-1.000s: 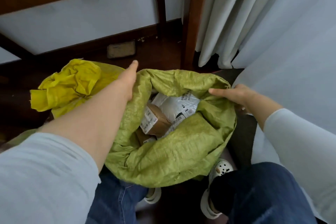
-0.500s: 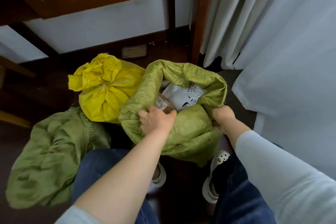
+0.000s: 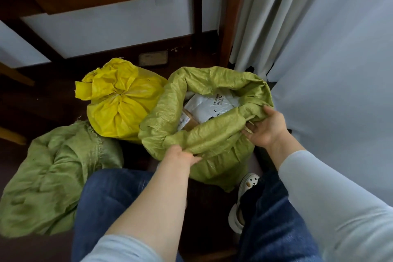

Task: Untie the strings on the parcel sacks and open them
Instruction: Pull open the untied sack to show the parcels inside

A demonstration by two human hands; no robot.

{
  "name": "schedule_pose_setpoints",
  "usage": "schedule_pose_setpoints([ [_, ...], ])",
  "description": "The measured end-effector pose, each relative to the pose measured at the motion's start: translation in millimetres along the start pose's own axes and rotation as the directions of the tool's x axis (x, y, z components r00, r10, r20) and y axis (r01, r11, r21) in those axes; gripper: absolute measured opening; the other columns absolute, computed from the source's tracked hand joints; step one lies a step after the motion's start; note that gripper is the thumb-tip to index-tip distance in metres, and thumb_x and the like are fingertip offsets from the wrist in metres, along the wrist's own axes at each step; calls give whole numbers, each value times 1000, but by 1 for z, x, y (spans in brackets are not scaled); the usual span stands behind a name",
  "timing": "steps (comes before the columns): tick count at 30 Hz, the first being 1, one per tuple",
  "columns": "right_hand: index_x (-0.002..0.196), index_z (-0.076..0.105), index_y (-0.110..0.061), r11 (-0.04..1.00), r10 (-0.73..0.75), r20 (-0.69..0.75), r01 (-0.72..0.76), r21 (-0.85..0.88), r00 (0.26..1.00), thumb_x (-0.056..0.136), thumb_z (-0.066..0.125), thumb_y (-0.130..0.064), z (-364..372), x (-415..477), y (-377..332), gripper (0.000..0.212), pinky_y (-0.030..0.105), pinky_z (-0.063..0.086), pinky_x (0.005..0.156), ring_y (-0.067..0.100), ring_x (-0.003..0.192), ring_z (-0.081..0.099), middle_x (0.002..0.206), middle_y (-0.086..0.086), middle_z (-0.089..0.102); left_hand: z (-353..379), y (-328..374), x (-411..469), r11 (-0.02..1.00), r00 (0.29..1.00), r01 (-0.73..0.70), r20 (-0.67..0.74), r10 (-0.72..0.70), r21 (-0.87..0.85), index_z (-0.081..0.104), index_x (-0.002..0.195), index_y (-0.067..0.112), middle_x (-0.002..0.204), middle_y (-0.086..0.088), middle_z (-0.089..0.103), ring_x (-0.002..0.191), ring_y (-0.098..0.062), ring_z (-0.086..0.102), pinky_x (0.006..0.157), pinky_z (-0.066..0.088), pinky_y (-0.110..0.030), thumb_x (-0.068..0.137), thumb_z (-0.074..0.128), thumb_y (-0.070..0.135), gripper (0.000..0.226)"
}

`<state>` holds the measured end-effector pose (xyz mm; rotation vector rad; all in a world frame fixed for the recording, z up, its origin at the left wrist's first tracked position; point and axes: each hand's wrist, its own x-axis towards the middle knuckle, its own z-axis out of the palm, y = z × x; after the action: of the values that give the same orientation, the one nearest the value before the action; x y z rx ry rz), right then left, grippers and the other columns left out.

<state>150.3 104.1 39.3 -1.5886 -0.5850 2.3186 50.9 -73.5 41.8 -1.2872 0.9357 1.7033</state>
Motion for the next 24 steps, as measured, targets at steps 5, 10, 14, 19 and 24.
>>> schedule_pose_setpoints([
  [5, 134, 46, -14, 933, 61, 18, -63, 355, 998, 96, 28, -40, -7, 10, -2, 50, 57, 36, 103, 40, 116, 51, 126, 19, 55, -11, 9, 15, 962, 996, -90, -3, 93, -257, 55, 125, 10, 133, -14, 53, 122, -33, 50, 101, 39, -50, 93, 30, 8, 41],
  [10, 133, 49, -11, 926, 91, -48, -67, 373, 995, 98, 25, -37, 4, 27, 4, 50, 58, 38, 101, 43, 120, 49, 130, 25, 52, -23, 10, 21, 938, 973, -85, 174, 151, -336, 63, 114, 15, 121, -15, 61, 111, -35, 58, 94, 46, -52, 90, 37, 46, 47],
  [14, 123, 56, -29, 999, 29, -275, -16, 48, 961, 82, 41, -49, -28, 96, 2, 48, 66, 47, 77, 39, 112, 55, 134, 8, 54, -28, 5, 30, 949, 963, -23, 246, 106, -315, 61, 119, 16, 127, -11, 60, 118, -31, 56, 97, 44, -50, 95, 28, 46, 51],
  [19, 133, 44, -26, 994, 28, -256, -53, -92, 966, 36, 69, -80, 22, 6, 6, 113, 62, 40, 94, 36, 114, 55, 130, 5, 55, -22, 1, 18, 961, 950, 0, 300, 86, -277, 58, 121, 16, 124, -13, 59, 118, -33, 53, 80, 46, -51, 99, 24, 37, 46],
  [24, 130, 46, -20, 966, 121, -110, -143, -216, 986, 27, 92, -54, 49, -13, 60, 118, 58, 41, 98, 33, 113, 58, 126, 7, 59, -22, -8, 13, 977, 948, 45, 317, 24, -208, 61, 110, 12, 102, -19, 63, 103, -33, 56, 65, 44, -53, 98, 24, 42, 49],
])
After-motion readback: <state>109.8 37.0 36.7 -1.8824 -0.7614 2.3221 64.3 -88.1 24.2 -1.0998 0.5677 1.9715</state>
